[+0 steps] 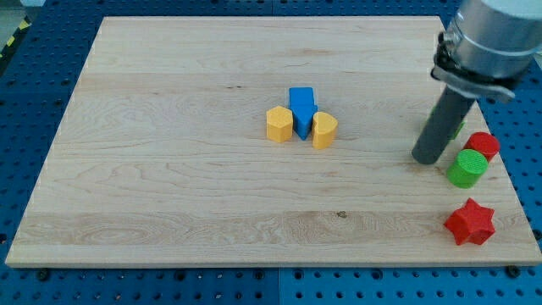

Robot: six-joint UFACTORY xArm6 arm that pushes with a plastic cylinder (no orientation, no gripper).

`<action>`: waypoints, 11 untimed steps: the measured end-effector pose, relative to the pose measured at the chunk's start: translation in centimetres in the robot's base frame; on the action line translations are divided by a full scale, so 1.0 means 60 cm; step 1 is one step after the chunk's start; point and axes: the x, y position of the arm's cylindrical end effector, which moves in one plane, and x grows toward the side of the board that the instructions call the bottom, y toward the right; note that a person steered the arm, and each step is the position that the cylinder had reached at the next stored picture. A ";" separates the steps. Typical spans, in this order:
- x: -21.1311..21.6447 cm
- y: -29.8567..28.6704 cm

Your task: Push both the circles slightly to the left side of the board

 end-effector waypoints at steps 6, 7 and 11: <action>-0.044 0.200; -0.018 0.190; 0.002 0.143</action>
